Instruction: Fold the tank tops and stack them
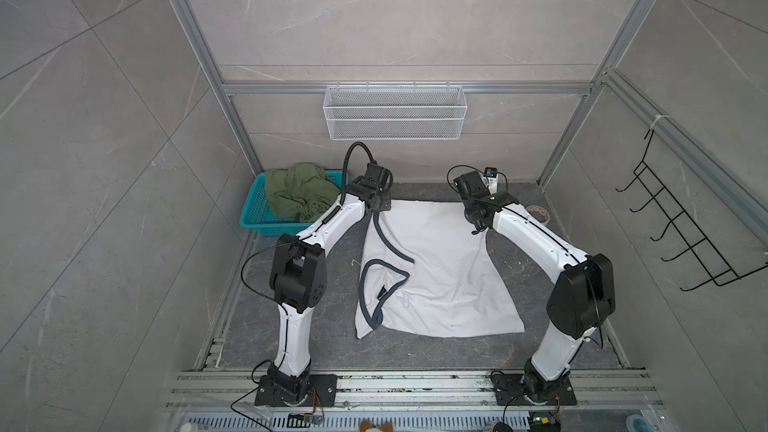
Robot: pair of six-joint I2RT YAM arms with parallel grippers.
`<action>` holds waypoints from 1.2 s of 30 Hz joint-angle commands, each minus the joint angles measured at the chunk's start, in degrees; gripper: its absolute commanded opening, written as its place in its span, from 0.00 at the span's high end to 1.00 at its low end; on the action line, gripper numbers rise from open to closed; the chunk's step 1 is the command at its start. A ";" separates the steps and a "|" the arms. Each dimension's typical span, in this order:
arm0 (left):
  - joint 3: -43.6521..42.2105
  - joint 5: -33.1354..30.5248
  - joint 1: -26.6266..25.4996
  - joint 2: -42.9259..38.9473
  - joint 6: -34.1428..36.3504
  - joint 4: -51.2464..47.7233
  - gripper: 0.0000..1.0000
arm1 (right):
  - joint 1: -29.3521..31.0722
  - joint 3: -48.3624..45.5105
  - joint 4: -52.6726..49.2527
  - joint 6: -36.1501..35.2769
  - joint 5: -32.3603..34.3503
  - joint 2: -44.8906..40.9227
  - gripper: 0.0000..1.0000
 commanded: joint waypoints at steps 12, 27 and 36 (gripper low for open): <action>6.80 1.07 -0.32 -2.05 -0.10 -8.90 0.30 | -1.12 8.75 -6.17 -1.43 -5.25 2.97 0.29; -23.64 12.71 -11.37 -12.97 -5.34 3.25 0.36 | -1.22 -29.21 3.46 7.02 -33.23 -15.70 0.29; -24.02 13.06 -11.63 -7.21 -7.60 4.50 0.38 | -7.74 -41.12 14.57 14.72 -48.93 -11.70 0.29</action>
